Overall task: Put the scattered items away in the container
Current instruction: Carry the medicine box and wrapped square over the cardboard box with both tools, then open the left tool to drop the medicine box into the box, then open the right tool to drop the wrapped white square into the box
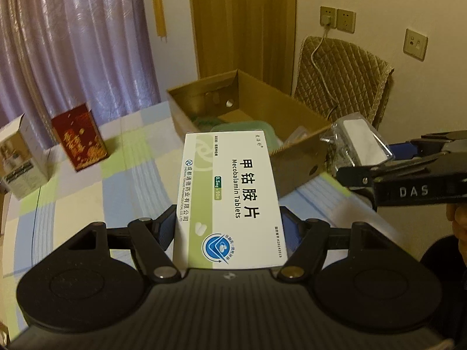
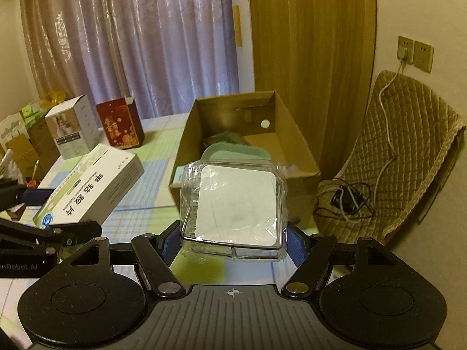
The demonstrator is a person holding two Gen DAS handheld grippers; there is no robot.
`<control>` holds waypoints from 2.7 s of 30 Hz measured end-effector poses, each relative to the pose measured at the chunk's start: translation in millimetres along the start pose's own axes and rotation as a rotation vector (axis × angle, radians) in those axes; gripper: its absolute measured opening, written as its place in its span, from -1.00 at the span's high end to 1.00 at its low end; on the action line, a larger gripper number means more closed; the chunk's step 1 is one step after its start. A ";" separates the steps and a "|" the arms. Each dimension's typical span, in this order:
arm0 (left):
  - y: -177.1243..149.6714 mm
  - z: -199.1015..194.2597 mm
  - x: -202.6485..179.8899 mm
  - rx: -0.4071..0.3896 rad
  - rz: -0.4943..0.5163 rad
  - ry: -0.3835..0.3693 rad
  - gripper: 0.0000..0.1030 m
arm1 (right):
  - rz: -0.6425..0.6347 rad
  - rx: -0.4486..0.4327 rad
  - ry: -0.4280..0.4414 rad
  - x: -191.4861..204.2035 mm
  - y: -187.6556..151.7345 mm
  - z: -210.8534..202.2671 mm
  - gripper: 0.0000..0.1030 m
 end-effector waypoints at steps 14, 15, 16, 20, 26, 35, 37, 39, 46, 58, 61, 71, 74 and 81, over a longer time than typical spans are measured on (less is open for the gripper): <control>69.0 59.2 -0.1 -0.029 0.050 -0.058 -0.31 | -0.051 -0.039 -0.021 -16.1 44.6 49.0 -0.43; 72.3 64.8 0.1 -0.028 0.052 -0.061 -0.31 | -0.052 -0.039 -0.021 -17.2 47.2 54.1 -0.43; 76.3 71.2 0.3 -0.028 0.055 -0.063 -0.31 | -0.053 -0.039 -0.022 -18.3 49.9 58.9 -0.43; 91.2 94.5 3.0 -0.024 0.065 -0.075 -0.31 | -0.054 -0.038 -0.021 -21.1 61.3 78.4 -0.43; 108.8 127.4 7.1 -0.016 0.076 -0.095 -0.31 | -0.048 -0.031 -0.031 -25.6 69.4 105.0 -0.43; 115.4 156.6 14.9 -0.001 0.093 -0.108 -0.31 | -0.058 -0.025 -0.054 -34.5 77.4 133.5 -0.43; 116.6 161.2 17.9 -0.001 0.093 -0.107 -0.32 | -0.062 -0.025 -0.055 -34.3 79.4 136.9 -0.43; 117.5 163.4 22.1 -0.001 0.095 -0.107 -0.32 | -0.063 -0.024 -0.054 -34.6 81.2 140.1 -0.43; 127.5 175.5 29.9 -0.005 0.107 -0.107 -0.31 | -0.063 -0.018 -0.054 -35.8 83.1 150.9 -0.43; 149.8 199.5 41.0 -0.036 0.105 -0.101 -0.32 | -0.070 -0.002 -0.055 -39.0 80.8 163.1 -0.43; 149.8 206.0 45.2 -0.023 0.100 -0.083 -0.50 | -0.073 0.003 -0.053 -38.2 80.6 164.4 -0.43; 134.1 197.4 64.0 -0.008 0.073 -0.065 -0.74 | -0.080 0.014 -0.049 -34.5 75.8 166.2 -0.43; 130.8 193.0 67.9 -0.010 0.058 -0.062 -0.74 | -0.083 0.014 -0.046 -31.6 75.7 165.3 -0.43; 129.9 182.1 70.4 -0.019 0.058 -0.062 -0.74 | -0.094 0.001 -0.039 -24.9 80.3 162.8 -0.43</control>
Point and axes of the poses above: each gripper's, at about its wrist camera, not at the fingertips, and z roughly the way its jaws point, x to its left, y to its top, the point moved 7 cm from there along z, roughly the way its jaws point, and after that the axes turned 13 degrees about -y, right-handed, at the moved point
